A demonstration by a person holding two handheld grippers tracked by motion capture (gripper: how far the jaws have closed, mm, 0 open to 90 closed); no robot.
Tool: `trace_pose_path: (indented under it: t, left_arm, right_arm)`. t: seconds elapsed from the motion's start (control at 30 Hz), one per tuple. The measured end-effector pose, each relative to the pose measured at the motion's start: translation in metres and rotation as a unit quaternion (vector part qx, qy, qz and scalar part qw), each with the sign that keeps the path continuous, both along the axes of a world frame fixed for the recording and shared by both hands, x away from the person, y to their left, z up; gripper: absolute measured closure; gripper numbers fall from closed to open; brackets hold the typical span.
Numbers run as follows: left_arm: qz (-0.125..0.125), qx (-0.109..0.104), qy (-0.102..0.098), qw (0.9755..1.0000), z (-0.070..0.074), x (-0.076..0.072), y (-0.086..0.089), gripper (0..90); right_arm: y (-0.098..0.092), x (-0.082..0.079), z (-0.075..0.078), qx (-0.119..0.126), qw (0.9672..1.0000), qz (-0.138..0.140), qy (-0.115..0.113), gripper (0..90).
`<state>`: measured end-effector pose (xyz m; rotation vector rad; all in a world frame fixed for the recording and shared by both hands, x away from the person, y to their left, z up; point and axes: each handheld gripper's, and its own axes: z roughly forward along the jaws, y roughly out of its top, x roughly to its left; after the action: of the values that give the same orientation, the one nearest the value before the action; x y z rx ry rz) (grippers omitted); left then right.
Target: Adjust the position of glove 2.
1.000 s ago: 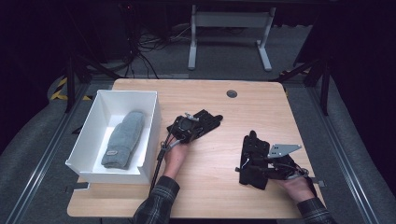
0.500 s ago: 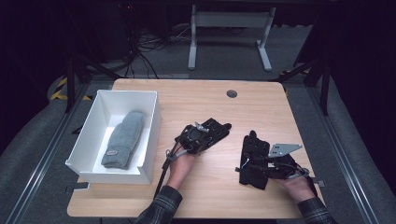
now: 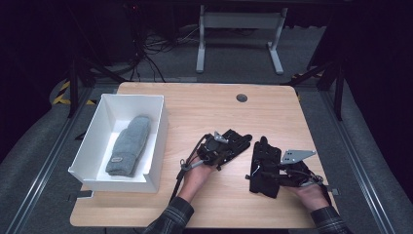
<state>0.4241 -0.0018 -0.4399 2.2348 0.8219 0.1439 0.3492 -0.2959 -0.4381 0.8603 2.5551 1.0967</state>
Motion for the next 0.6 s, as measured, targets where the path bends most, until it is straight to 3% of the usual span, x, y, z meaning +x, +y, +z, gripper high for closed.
trace_pose_path:
  t: [0.2, 0.3, 0.4, 0.6]
  left_arm:
    - [0.042, 0.022, -0.024, 0.9986, 0.010, 0.019, 0.029, 90.0]
    - [0.051, 0.046, -0.007, 0.9976, 0.000, 0.030, 0.038, 90.0]
    - [0.049, 0.051, 0.001, 0.9975, -0.006, 0.030, 0.038, 90.0]
    - [0.038, 0.052, 0.008, 0.9979, -0.010, 0.015, 0.040, 90.0]
  right_arm:
    - [-0.002, 0.000, 0.000, -0.002, 1.0000, -0.008, -0.001, 73.6]
    - [-0.002, 0.000, 0.001, -0.004, 0.9999, -0.009, -0.002, 78.8]
    - [-0.004, 0.000, 0.001, -0.005, 0.9999, -0.012, -0.002, 83.2]
    - [-0.012, 0.003, 0.001, -0.010, 0.9996, -0.026, 0.001, 89.4]
